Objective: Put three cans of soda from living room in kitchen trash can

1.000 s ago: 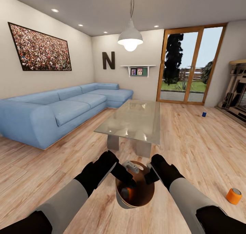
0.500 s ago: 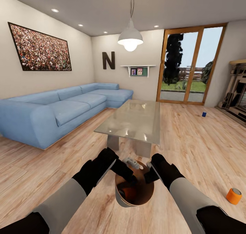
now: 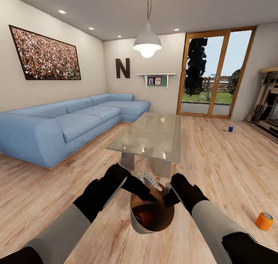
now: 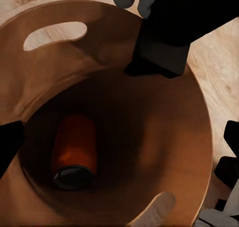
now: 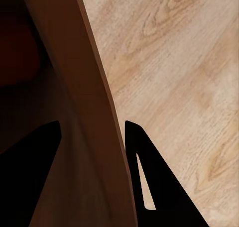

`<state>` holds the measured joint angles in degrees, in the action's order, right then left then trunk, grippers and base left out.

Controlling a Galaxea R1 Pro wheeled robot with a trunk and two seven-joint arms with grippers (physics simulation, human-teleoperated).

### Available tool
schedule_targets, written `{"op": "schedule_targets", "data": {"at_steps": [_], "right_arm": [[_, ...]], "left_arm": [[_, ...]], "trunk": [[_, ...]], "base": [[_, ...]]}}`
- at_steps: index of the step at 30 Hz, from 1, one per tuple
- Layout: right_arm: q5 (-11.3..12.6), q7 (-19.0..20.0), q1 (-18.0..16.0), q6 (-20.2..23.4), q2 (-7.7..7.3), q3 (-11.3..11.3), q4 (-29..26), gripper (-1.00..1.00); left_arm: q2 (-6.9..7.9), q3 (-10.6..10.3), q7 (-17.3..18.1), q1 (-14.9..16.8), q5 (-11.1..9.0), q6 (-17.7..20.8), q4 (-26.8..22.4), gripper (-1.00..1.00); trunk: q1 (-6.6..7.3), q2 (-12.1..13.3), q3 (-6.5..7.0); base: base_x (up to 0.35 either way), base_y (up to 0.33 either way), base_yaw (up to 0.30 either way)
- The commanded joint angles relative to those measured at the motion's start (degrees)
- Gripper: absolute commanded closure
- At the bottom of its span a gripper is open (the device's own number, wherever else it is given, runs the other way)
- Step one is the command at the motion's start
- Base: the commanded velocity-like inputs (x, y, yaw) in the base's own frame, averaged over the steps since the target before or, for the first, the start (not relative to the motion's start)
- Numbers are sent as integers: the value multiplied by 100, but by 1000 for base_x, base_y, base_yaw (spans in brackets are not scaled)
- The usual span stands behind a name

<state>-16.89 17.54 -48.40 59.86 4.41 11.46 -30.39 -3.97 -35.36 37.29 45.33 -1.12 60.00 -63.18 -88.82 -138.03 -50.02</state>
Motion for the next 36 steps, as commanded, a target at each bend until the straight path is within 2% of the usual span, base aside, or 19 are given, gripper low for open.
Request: {"op": "schedule_targets", "data": {"at_steps": [1, 4, 8, 10, 11, 12, 13, 18, 20, 21, 24, 26, 28, 29, 30, 31, 33, 35, 36], "right_arm": [[125, 22, -3, 14, 0, -11, -2, 100], [125, 22, -4, 14, -1, -12, -2, 100], [125, 22, -5, 14, -1, -12, -2, 100], [125, 22, -4, 14, -2, -12, -2, 100], [125, 22, -3, 14, -3, -12, -2, 100], [125, 22, -3, 14, -3, -12, -2, 100], [125, 22, -3, 14, -6, -12, -2, 100], [127, 22, -3, 14, -33, -24, -4, 100], [130, 22, -3, 14, -59, -36, -9, 100], [131, 22, -4, 14, -85, -45, -13, 100], [134, 26, -3, 14, -183, -58, -12, 100], [142, 33, -3, 14, -331, -76, -13, 100], [148, 52, -3, 14, -422, -82, -15, 100], [157, 77, -3, 14, -535, -88, -17, 100], [161, 89, -3, 14, -600, -90, -17, 100], [170, 116, -3, 14, -744, -100, -21, 100], [170, 252, -1, 14, -1041, -184, -58, 100], [164, 375, 3, 14, -1324, -330, -100, 100], [163, 392, 4, 14, -1394, -356, -121, 100]], "left_arm": [[51, 4, 79, -38, 2, 0, -128, -100], [182, 13, 280, -90, 13, 0, -346, -100], [475, 21, 465, -118, 11, 0, -572, -100], [660, 28, 573, -122, 7, 0, -695, -100], [852, 63, 735, -124, 7, 0, -820, -100], [954, 103, 831, -125, 7, 0, -887, -100], [1155, 270, 1029, -125, 7, 0, -1010, -100], [1566, 912, 1501, -146, 5, 0, -1198, -100], [1772, 1270, 1774, -235, 6, 0, -1246, -100], [1904, 1524, 1947, -313, 6, 0, -1278, -100], [2047, 1989, 2161, -431, 6, -25, -1310, -100], [2137, 2717, 2433, -588, 6, -276, -1330, -100], [2159, 3055, 2576, -666, 9, -376, -1316, -100], [2173, 3348, 2679, -746, 15, -497, -1295, -100], [2177, 3475, 2716, -786, 20, -573, -1284, -100], [2175, 3679, 2742, -879, 41, -762, -1265, -100], [2145, 3906, 2453, -1121, 137, -1199, -1090, -100], [2099, 3983, 1544, -1269, 217, -1668, -737, -100], [2079, 3992, 1291, -1292, 220, -1792, -636, -100]], "trunk": [[0, 0, 1], [0, 0, 1], [0, 0, 1], [0, 0, 1], [0, 0, 1], [0, 0, 1], [0, 0, 1], [0, 0, 1], [0, 0, 1], [0, 0, 1], [0, 0, 1], [0, 0, 1], [0, 0, 1], [0, 0, 1], [0, 0, 1], [0, 0, 1], [0, 0, 1], [0, 0, 1], [0, 0, 1]], "base": [[0, 0, 0], [0, 0, 0], [0, 0, 0], [0, 0, 0], [0, 0, 0], [0, 0, 0], [0, 0, 0], [0, 0, 0], [0, 0, 0], [0, 0, 0], [0, 0, 0], [0, 0, 0], [0, 0, 0], [0, 0, 0], [0, 0, 0], [0, 0, 0], [0, 0, 0], [0, 0, 0], [0, 0, 0]]}}
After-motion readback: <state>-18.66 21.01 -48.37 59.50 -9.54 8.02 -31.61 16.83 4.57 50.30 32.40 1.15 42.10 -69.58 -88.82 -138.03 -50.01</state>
